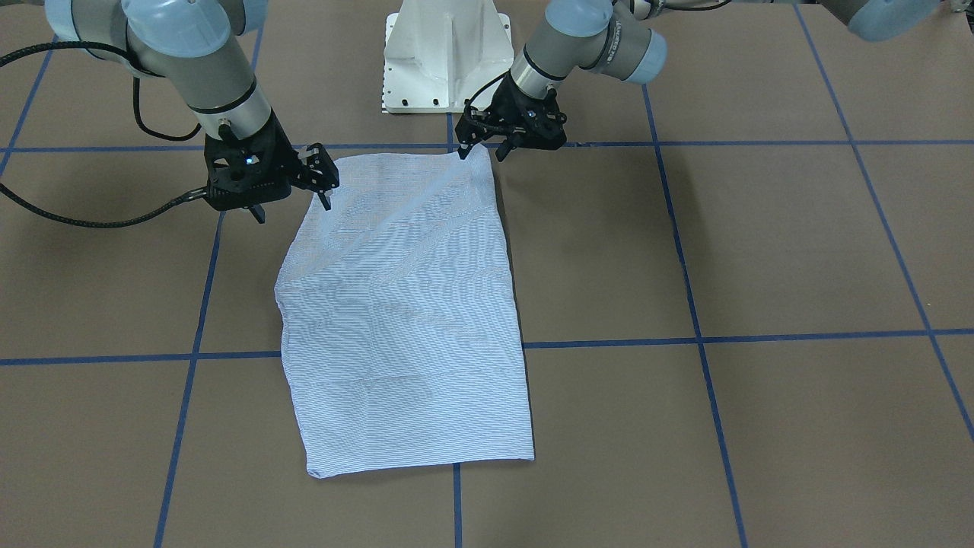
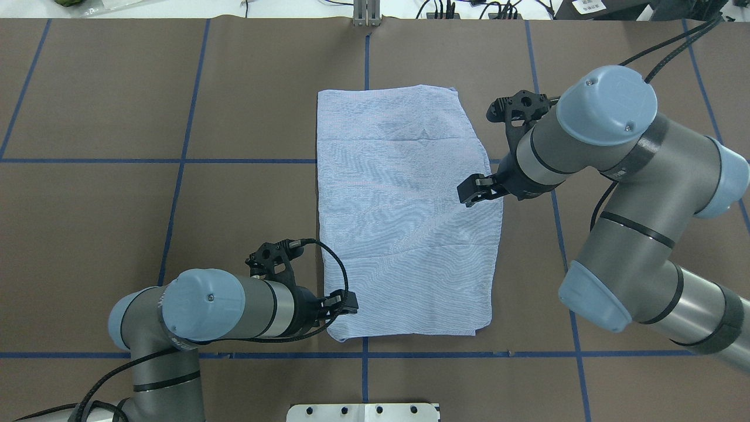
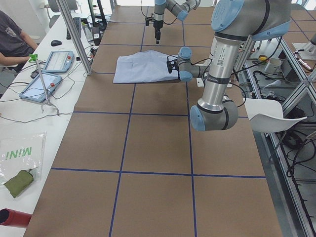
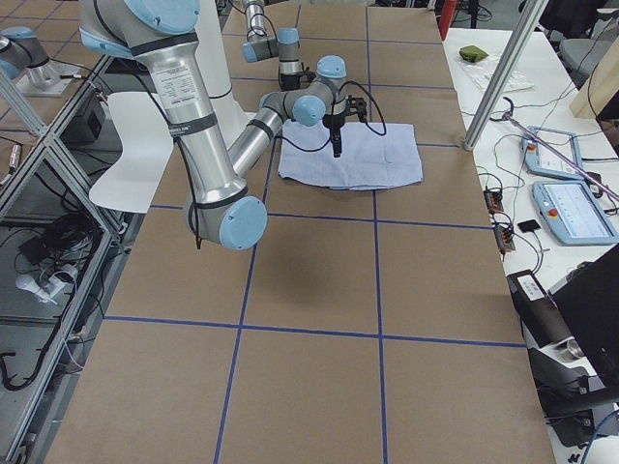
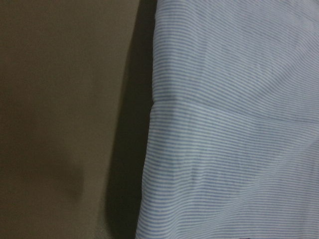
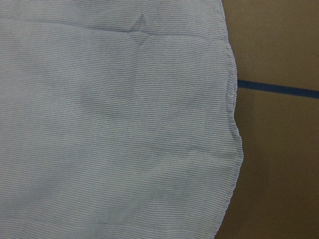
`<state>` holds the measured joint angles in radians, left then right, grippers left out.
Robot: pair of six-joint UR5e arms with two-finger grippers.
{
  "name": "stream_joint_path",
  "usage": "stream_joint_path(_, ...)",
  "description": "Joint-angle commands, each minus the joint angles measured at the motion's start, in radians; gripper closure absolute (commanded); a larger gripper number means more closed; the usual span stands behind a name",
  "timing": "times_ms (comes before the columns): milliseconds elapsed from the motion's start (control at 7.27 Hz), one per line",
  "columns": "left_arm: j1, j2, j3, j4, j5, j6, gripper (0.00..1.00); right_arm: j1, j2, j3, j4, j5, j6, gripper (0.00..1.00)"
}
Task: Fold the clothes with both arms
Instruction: 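Lower the left gripper to the shirt's near corner while the right gripper holds position, then bring the right gripper to the shirt's other near corner beside the left gripper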
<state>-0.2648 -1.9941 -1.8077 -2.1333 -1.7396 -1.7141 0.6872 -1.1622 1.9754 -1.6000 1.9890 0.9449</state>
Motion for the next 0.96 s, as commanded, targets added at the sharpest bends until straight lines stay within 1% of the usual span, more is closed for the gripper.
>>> stream_joint_path(0, 0.004, 0.000, 0.005, 0.001, 0.000, -0.001, 0.26, 0.000, -0.001, 0.000, 0.000, 0.004, 0.000, 0.00)
stream_joint_path(138, 0.003, -0.002, 0.007, 0.001, -0.001, -0.002, 0.34, 0.000, -0.001, 0.000, 0.000, 0.004, 0.000, 0.00)
stream_joint_path(275, 0.003, -0.002, 0.007, 0.001, 0.000, -0.002, 0.45, 0.000, -0.002, 0.000, 0.000, 0.004, 0.000, 0.00)
stream_joint_path(413, 0.003, 0.000, 0.010, 0.001, 0.000, -0.002, 0.52, 0.002, -0.002, 0.003, 0.000, 0.004, 0.000, 0.00)
stream_joint_path(825, 0.003, 0.000, 0.014, 0.007, 0.000, -0.002, 0.52, 0.002, -0.008, 0.014, 0.000, 0.005, 0.000, 0.00)
